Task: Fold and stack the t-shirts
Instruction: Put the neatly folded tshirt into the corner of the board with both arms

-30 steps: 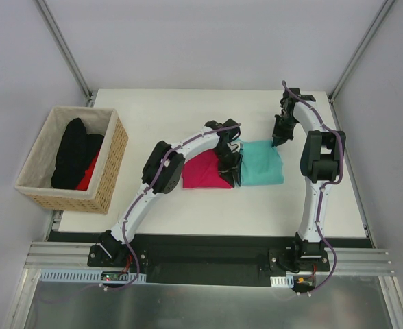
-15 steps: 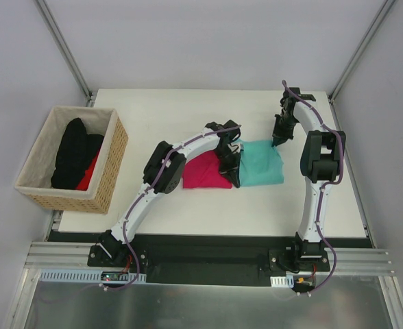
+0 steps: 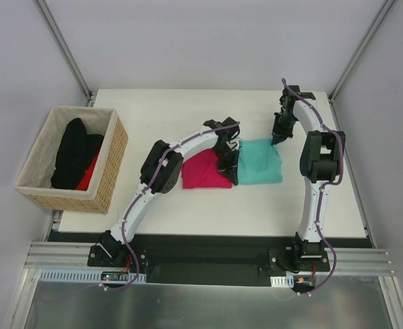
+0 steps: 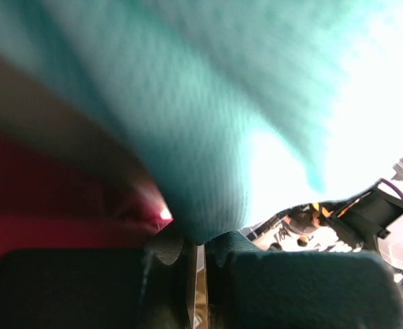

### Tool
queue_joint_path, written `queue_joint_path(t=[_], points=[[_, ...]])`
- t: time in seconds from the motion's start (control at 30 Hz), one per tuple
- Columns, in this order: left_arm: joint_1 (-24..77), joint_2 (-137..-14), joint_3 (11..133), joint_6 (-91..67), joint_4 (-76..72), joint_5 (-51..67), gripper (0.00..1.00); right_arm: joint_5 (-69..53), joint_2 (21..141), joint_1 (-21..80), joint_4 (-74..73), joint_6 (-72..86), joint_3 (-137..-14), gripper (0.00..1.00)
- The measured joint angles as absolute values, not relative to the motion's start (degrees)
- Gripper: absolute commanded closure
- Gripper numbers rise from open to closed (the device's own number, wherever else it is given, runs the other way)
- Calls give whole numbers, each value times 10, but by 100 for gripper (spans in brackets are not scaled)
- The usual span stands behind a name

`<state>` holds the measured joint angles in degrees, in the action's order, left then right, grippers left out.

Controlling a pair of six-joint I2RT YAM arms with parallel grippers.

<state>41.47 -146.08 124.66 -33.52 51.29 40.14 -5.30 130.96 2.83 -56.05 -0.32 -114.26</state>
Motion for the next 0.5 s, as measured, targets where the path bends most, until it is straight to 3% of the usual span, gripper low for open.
queue_joint_path(t=[0.5], points=[[397, -1373, 1193, -335, 512, 343, 100, -57, 1309, 36, -568, -3, -1152, 99]])
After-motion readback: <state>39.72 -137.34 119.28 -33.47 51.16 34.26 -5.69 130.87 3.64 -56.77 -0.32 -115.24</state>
